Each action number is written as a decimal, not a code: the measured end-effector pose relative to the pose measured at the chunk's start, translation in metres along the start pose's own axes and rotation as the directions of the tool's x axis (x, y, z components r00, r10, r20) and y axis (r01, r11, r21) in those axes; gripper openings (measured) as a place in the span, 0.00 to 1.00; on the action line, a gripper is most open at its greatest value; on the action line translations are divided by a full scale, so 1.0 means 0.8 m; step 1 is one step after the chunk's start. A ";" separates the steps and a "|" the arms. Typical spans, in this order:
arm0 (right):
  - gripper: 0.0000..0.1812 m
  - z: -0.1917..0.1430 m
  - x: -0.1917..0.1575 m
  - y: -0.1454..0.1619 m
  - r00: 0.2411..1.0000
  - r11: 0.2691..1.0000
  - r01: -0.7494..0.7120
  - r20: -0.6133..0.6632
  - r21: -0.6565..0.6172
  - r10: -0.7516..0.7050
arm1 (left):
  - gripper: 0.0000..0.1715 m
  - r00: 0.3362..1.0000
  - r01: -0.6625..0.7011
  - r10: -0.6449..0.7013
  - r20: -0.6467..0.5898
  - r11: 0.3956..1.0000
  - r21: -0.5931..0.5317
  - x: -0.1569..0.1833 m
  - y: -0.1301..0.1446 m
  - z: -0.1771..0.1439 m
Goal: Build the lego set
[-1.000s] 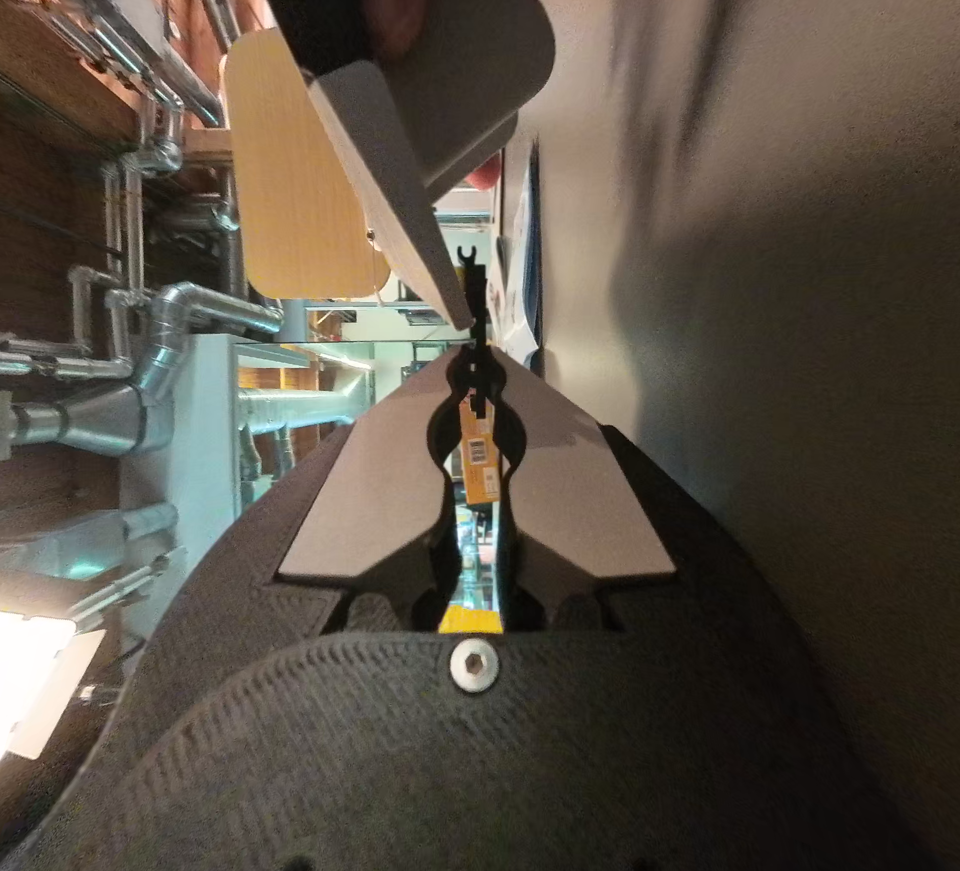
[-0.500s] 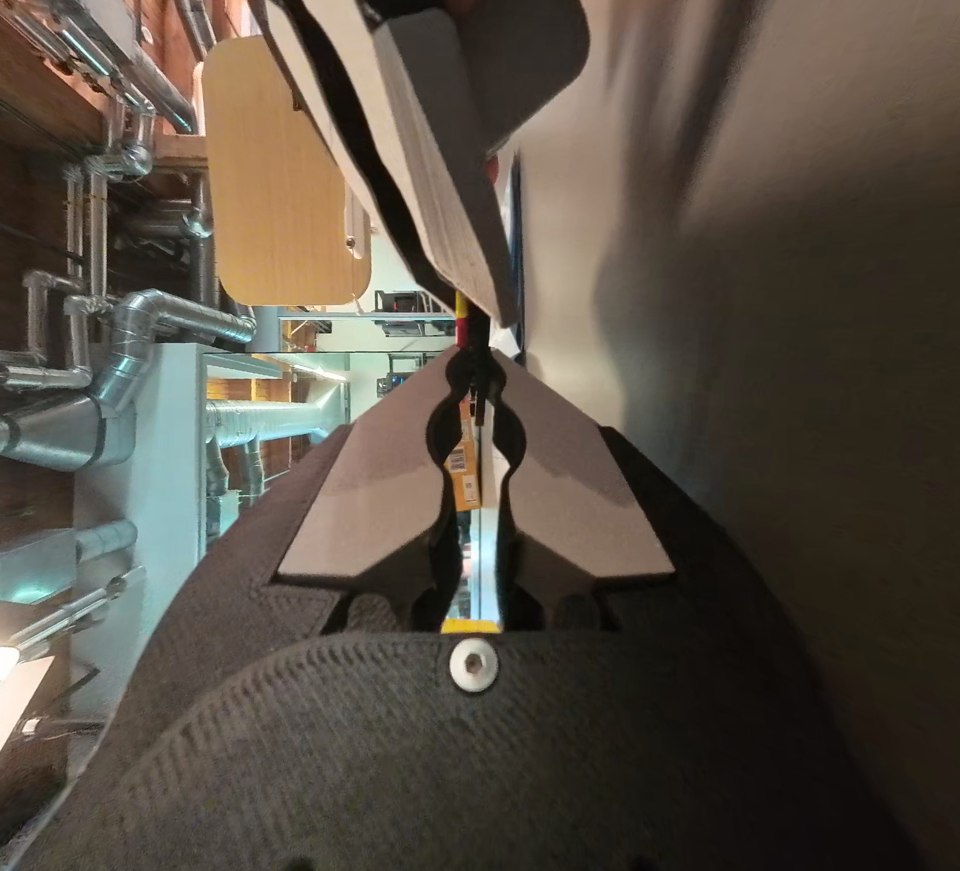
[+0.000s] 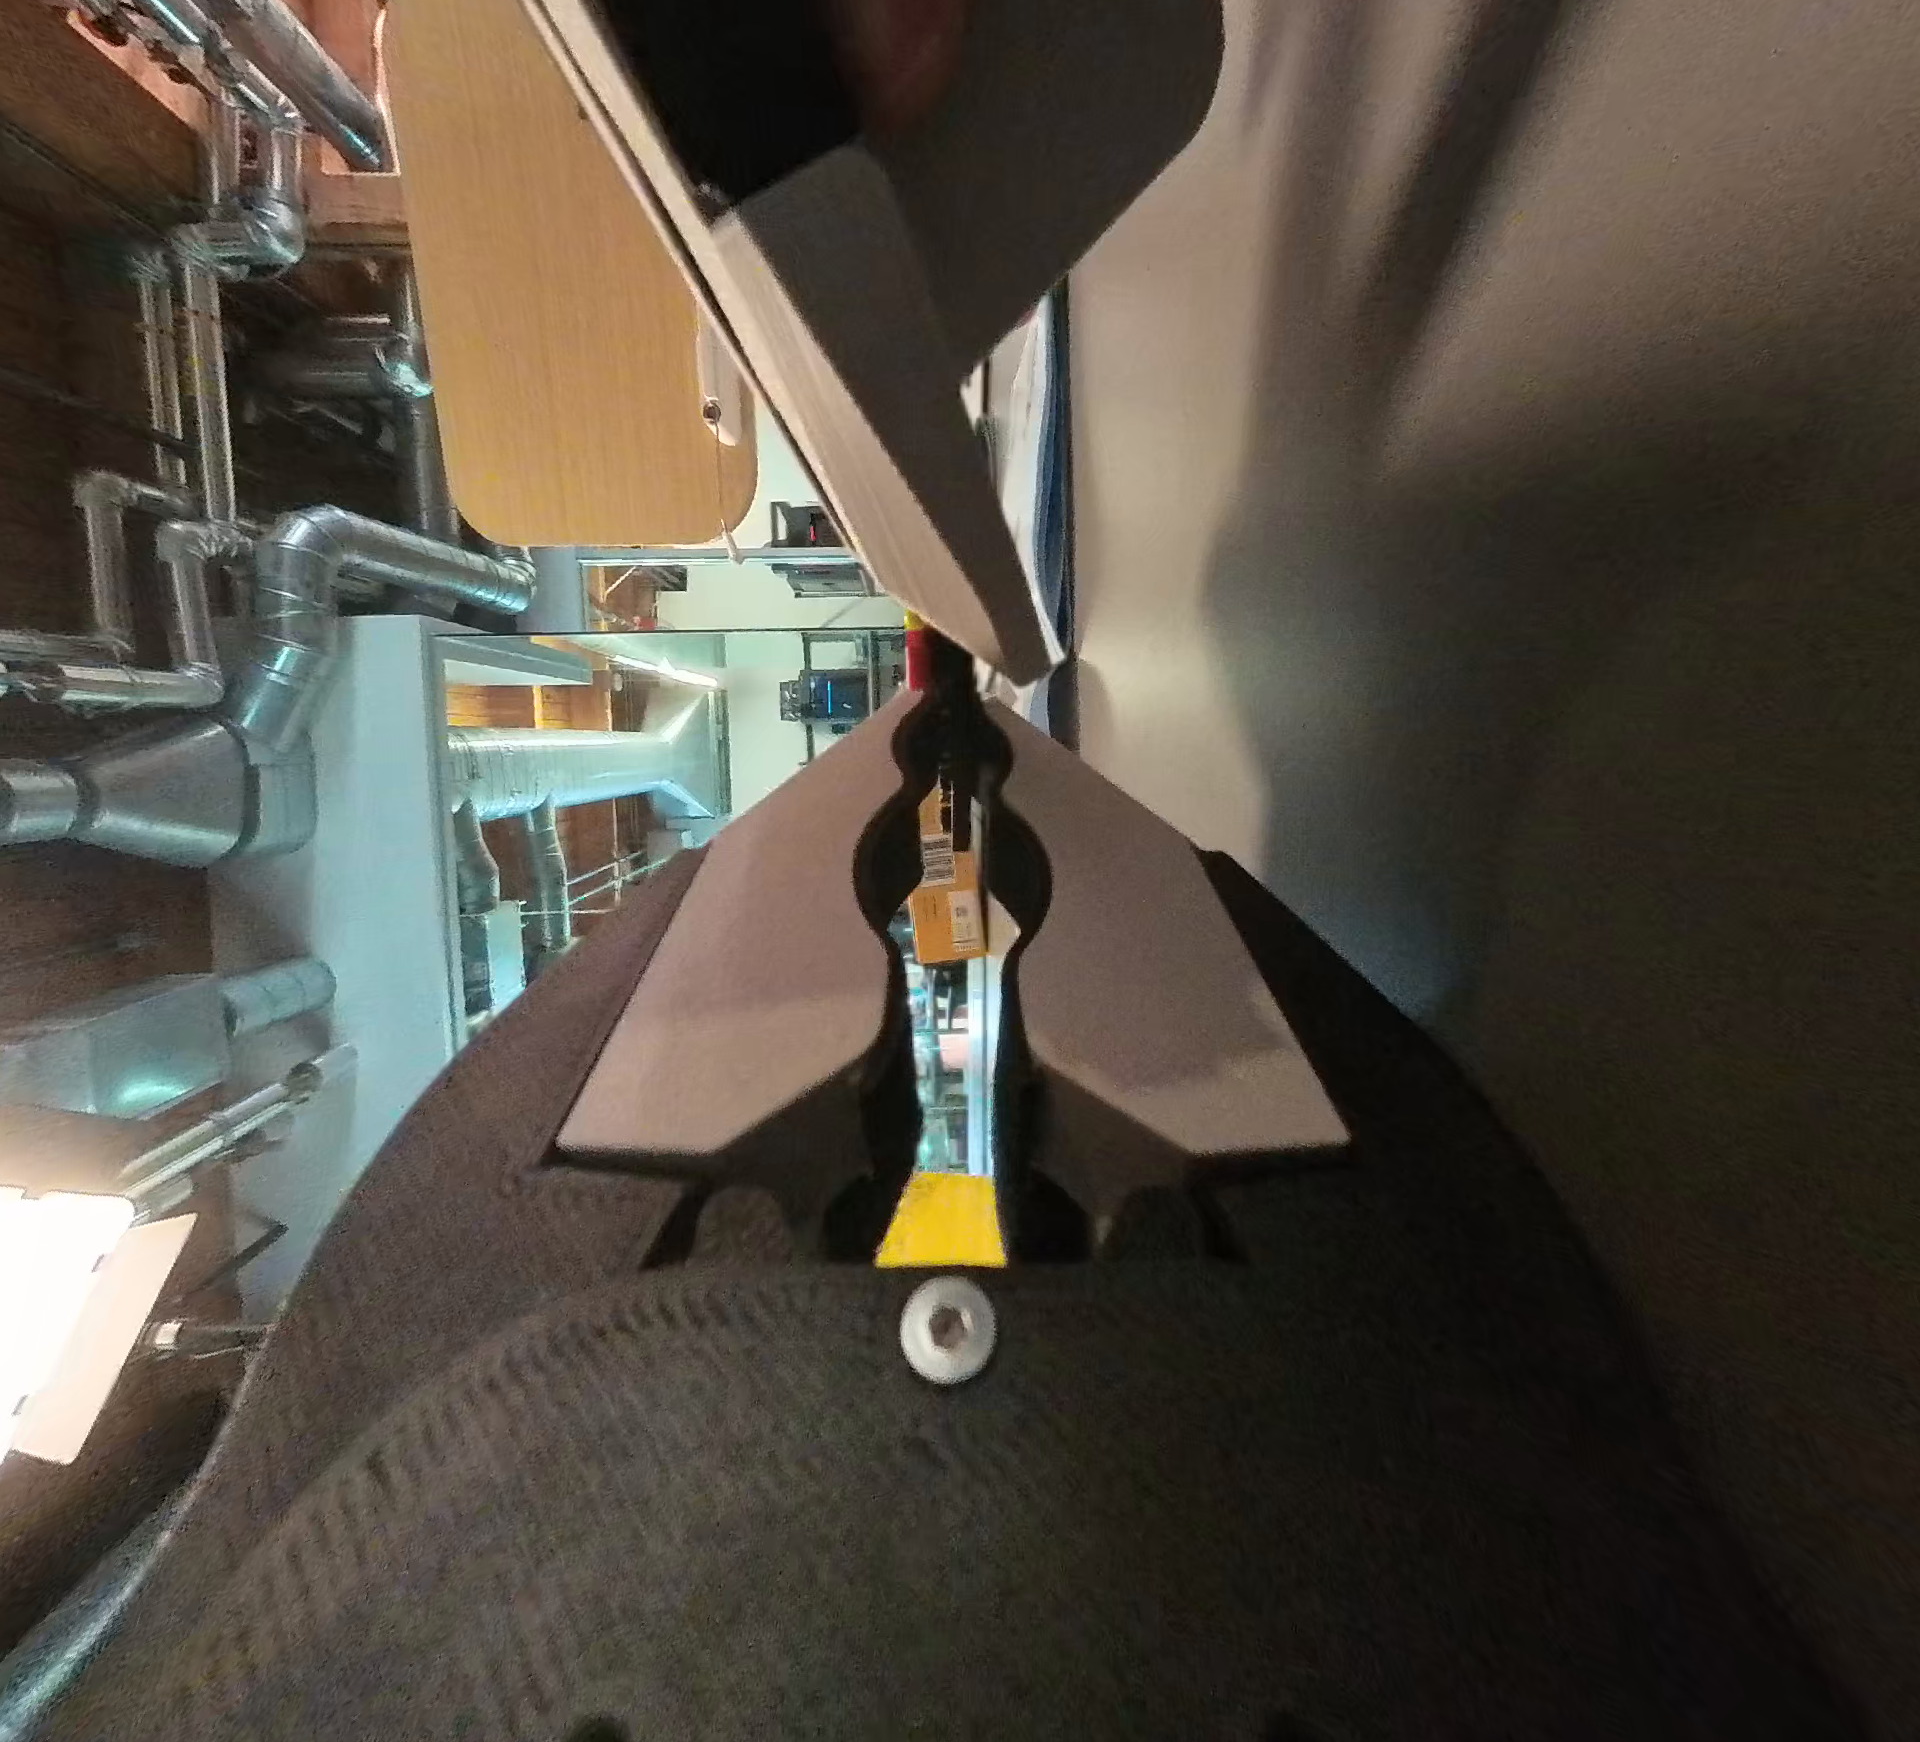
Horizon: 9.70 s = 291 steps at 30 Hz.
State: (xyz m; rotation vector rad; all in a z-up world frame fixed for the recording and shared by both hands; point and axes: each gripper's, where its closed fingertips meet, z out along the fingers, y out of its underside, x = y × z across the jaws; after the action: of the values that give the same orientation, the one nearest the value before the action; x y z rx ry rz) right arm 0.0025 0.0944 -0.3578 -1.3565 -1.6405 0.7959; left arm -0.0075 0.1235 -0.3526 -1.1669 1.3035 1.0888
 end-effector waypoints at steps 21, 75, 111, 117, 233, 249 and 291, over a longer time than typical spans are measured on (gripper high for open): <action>0.24 -0.032 0.017 0.010 0.980 0.979 0.195 0.038 0.057 -0.197 | 0.02 0.998 -0.056 0.056 -0.015 0.998 0.000 0.003 -0.010 -0.009; 0.00 -0.014 0.206 -0.074 0.687 0.856 0.457 -0.708 0.243 -0.166 | 0.22 0.430 0.744 -0.534 0.728 0.667 0.049 -0.226 0.176 -0.296; 0.00 0.012 0.206 -0.067 0.718 0.865 0.458 -0.659 0.204 -0.225 | 0.22 -0.175 0.475 -0.912 -0.371 0.252 -0.843 -0.016 0.254 -0.067; 0.00 0.014 0.205 -0.066 0.716 0.865 0.462 -0.658 0.195 -0.234 | 0.08 -0.079 0.463 -0.894 -0.442 0.359 -0.810 0.000 0.246 -0.070; 0.00 0.020 0.198 -0.065 0.765 0.867 0.439 -0.604 0.235 -0.223 | 0.37 0.347 0.915 -0.938 -0.025 0.344 -0.208 -0.109 0.109 -0.141; 0.00 0.022 0.197 -0.064 0.765 0.867 0.444 -0.599 0.225 -0.236 | 0.23 0.109 0.551 -0.944 -0.311 0.317 -0.772 0.004 0.241 -0.069; 0.00 0.026 0.196 -0.062 0.774 0.872 0.437 -0.586 0.218 -0.241 | 0.12 -0.104 0.251 -0.789 -0.606 0.569 -0.783 0.050 0.208 -0.142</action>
State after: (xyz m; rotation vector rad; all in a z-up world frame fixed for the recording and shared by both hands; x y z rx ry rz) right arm -0.0474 0.2381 -0.2913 -0.8766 -1.1720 0.3924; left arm -0.1864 0.0279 -0.3871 -2.7744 1.0961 -0.3230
